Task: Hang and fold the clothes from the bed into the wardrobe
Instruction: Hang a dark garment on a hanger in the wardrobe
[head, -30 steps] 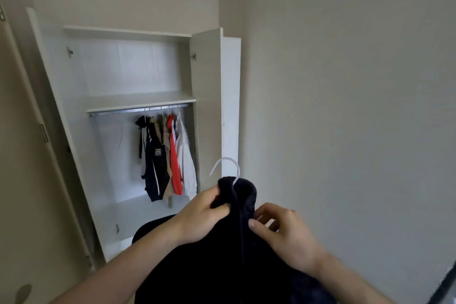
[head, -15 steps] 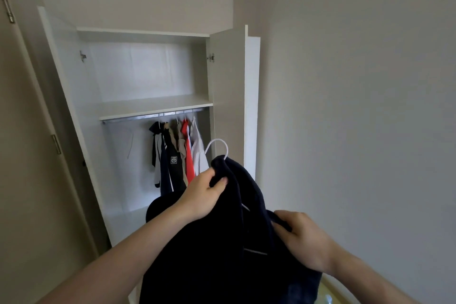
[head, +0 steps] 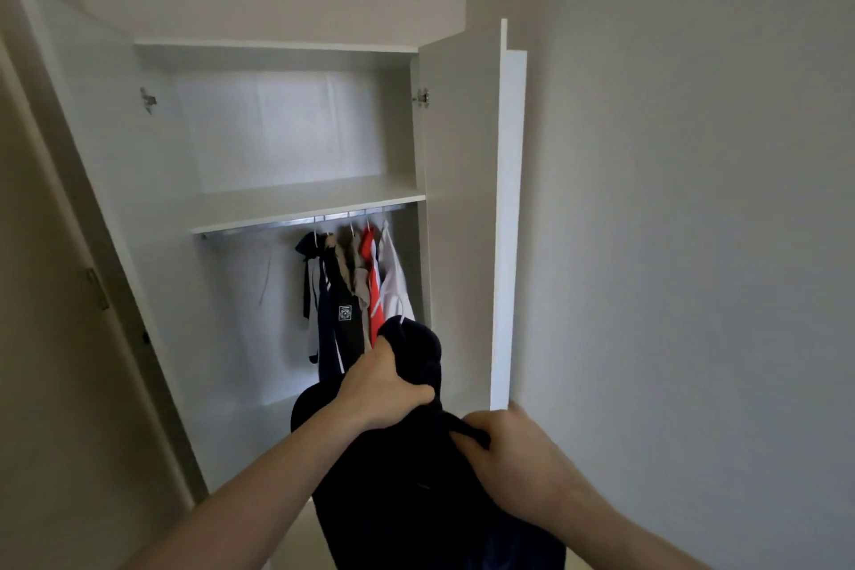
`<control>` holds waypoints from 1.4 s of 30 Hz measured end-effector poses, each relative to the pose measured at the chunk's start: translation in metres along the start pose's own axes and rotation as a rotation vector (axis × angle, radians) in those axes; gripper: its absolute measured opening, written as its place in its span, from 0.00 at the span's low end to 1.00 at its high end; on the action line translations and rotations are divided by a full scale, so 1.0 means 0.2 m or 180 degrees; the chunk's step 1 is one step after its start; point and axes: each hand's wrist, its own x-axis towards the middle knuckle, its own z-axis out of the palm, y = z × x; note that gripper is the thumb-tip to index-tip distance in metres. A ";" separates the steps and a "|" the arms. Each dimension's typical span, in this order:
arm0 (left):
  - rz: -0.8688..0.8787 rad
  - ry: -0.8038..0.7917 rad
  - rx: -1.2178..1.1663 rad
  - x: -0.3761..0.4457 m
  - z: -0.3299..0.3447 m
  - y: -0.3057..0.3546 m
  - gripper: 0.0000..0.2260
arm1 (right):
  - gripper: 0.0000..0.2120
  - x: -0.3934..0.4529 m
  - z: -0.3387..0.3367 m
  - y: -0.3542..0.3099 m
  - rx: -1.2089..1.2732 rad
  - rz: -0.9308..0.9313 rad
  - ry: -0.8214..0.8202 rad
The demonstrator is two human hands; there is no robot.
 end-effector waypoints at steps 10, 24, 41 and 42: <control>0.0013 0.1090 0.0225 0.75 0.10 -0.23 0.18 | 0.09 0.85 0.19 0.19 0.1224 0.0509 -0.0404; -0.0370 0.0794 -0.0612 1.48 -0.16 -0.88 0.14 | 0.07 1.85 0.76 -0.04 0.1579 0.0146 -0.0638; -0.0953 0.0822 -0.0328 2.39 -0.50 -1.55 0.14 | 0.15 2.99 0.60 0.17 0.0727 0.0126 -0.0878; -0.1002 0.0873 -0.0357 2.45 -0.51 -1.57 0.14 | 0.17 3.06 0.58 0.20 0.0672 0.0062 -0.0850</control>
